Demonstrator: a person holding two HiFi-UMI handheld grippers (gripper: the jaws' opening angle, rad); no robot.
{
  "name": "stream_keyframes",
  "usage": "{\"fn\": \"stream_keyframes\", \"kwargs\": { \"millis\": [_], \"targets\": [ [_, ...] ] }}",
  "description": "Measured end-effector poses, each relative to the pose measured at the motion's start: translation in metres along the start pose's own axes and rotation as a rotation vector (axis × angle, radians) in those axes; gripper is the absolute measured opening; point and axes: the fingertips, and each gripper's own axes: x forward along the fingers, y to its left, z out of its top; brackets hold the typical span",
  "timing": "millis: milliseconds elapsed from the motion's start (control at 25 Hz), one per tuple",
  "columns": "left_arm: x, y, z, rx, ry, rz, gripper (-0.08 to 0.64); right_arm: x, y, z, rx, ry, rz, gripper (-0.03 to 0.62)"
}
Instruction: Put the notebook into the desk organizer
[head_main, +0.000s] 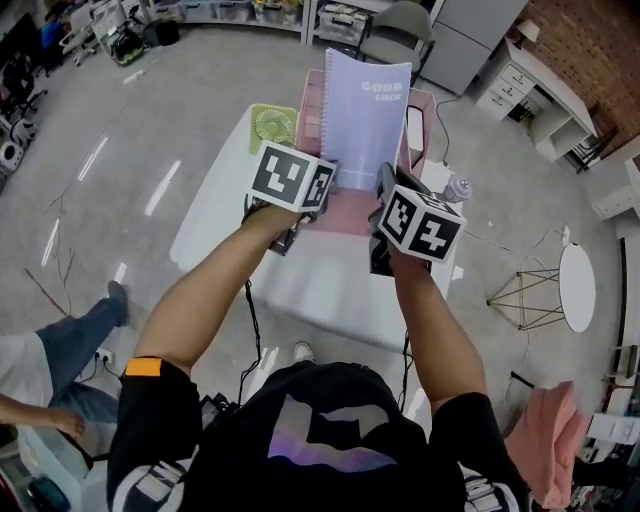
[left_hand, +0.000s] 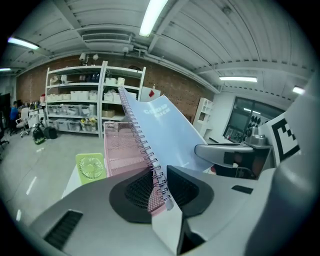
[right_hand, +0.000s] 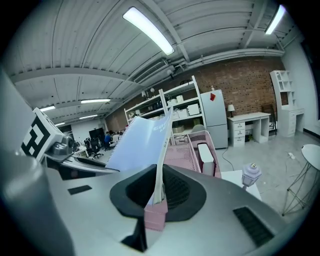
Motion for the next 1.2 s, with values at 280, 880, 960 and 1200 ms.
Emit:
{"fn": "stream_keyframes", "kwargs": {
  "millis": [280, 880, 960, 1200],
  "targets": [
    [0.016, 0.008, -0.002, 0.025, 0.050, 0.054, 0.103, 0.018, -0.007, -0.006, -0.020, 0.066, -0.039, 0.048],
    [0.033, 0.019, -0.004, 0.077, 0.115, 0.239, 0.147, 0.041, -0.023, -0.024, -0.052, 0.156, -0.122, 0.082],
    [0.034, 0.020, -0.007, 0.073, 0.133, 0.263, 0.161, 0.044, -0.023, -0.029, -0.050, 0.169, -0.121, 0.101],
    [0.027, 0.025, -0.011, 0.097, 0.107, 0.365, 0.189, 0.038, -0.023, -0.040, -0.010, 0.169, -0.114, 0.139]
  ]
}}
